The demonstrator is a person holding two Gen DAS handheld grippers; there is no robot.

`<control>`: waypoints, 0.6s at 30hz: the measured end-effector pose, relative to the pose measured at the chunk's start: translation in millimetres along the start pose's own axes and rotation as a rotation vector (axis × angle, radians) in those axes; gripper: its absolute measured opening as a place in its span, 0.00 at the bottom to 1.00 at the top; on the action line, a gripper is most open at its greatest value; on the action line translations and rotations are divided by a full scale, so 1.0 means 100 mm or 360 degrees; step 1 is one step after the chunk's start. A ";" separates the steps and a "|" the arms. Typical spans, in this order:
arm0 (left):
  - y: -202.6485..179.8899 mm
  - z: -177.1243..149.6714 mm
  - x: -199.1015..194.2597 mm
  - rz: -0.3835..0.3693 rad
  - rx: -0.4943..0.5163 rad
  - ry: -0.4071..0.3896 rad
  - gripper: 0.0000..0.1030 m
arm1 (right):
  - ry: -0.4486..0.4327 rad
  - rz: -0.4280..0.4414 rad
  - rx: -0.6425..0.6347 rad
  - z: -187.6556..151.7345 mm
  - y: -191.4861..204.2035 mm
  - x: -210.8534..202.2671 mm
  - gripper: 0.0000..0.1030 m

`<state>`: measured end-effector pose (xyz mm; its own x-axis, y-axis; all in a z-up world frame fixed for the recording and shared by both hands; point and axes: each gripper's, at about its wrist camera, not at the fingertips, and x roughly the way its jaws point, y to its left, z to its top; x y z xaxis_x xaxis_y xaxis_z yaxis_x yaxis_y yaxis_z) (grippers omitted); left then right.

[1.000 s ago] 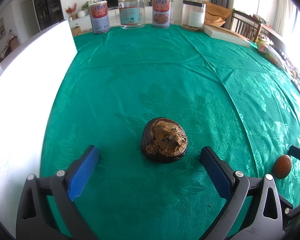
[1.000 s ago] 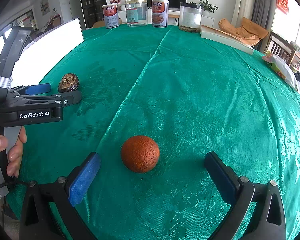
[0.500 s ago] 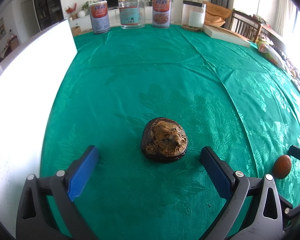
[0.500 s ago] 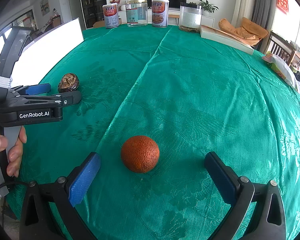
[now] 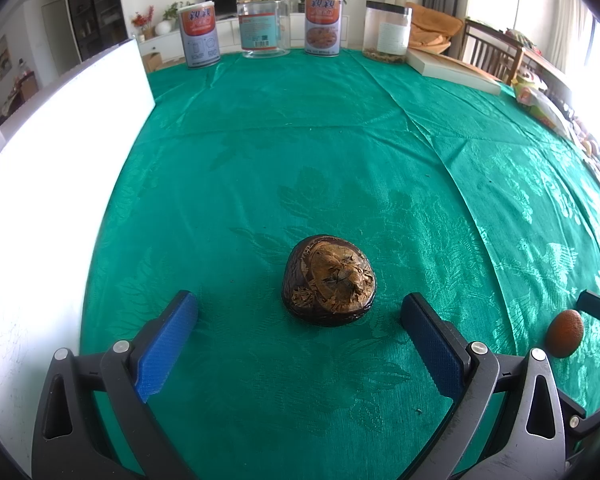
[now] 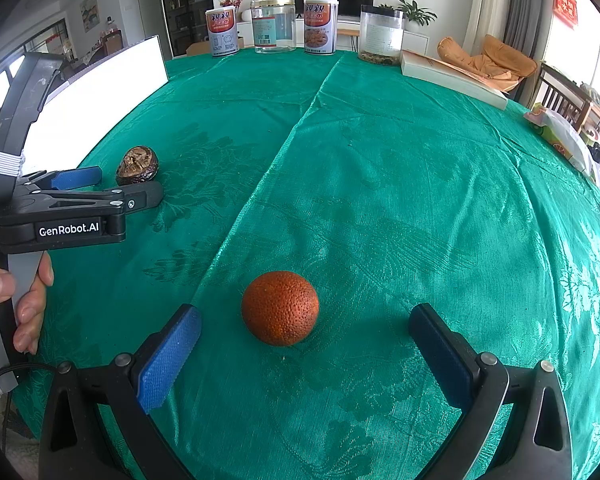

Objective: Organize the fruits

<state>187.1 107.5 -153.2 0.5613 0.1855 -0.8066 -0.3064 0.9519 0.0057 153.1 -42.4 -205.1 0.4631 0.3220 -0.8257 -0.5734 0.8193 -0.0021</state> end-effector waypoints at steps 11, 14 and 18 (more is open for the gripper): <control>0.03 0.00 -0.01 -0.0021 -0.0010 -0.0002 0.99 | -0.0002 0.0001 0.0003 0.00 -0.01 0.00 1.00; 0.06 -0.03 -0.07 -0.0171 0.0038 0.0002 0.98 | -0.0061 0.0045 0.0036 0.01 -0.04 -0.08 1.00; 0.18 -0.09 -0.17 -0.0296 -0.0066 -0.0024 0.98 | -0.0294 0.0161 0.0149 0.01 -0.18 -0.38 1.00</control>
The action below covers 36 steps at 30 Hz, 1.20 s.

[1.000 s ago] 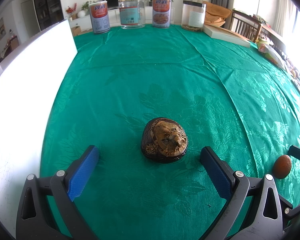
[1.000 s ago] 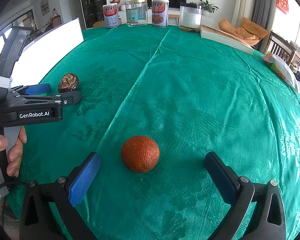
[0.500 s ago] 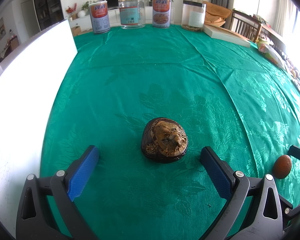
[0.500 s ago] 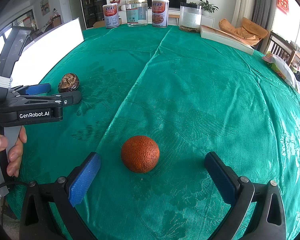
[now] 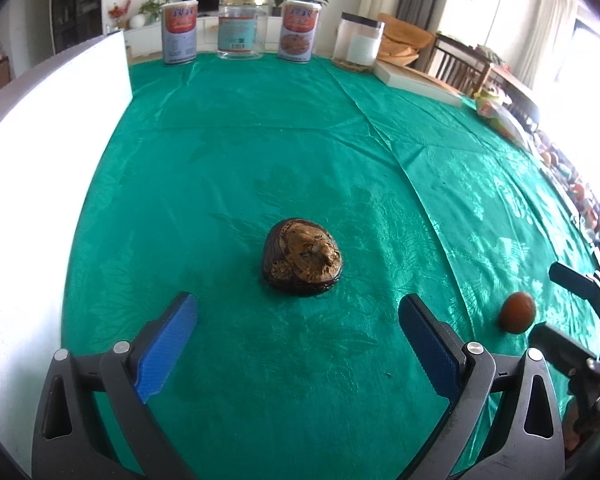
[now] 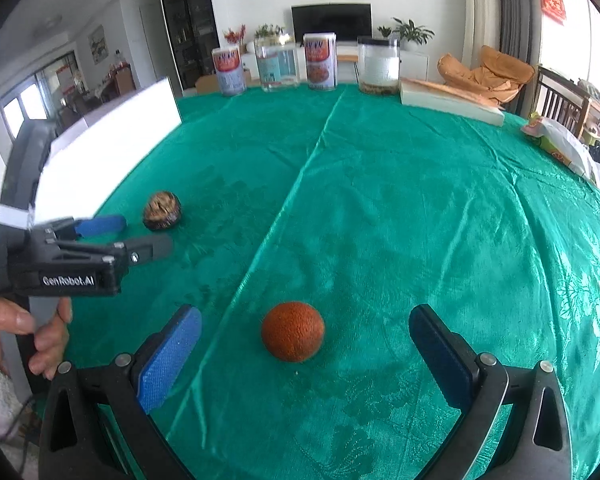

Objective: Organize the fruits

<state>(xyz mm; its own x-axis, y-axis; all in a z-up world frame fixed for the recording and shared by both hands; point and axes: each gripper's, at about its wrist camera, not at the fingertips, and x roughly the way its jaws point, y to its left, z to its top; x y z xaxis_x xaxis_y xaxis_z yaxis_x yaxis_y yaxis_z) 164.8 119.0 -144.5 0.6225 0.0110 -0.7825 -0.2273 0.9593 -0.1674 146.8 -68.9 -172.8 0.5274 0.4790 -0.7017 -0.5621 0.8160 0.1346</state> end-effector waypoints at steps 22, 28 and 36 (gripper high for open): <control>-0.20 0.16 -0.29 -0.0049 -0.0018 0.0106 0.42 | 0.0536 0.0114 0.0284 0.10 -0.04 0.29 0.30; -0.15 0.02 -1.17 -0.0339 -0.0055 0.0079 0.42 | 0.0417 0.0258 0.0267 0.31 0.37 -0.04 0.29; 0.94 0.36 -2.44 -0.0152 -0.0166 -0.0231 0.43 | 0.0297 0.0766 -0.0174 1.15 2.09 -0.43 0.29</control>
<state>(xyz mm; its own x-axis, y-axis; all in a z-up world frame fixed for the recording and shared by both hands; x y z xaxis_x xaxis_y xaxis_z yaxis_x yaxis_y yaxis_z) 18.5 217.2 52.5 0.7447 -0.0306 -0.6667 -0.2338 0.9237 -0.3036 80.0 117.8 -34.2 0.0763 0.7174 -0.6925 -0.7812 0.4746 0.4056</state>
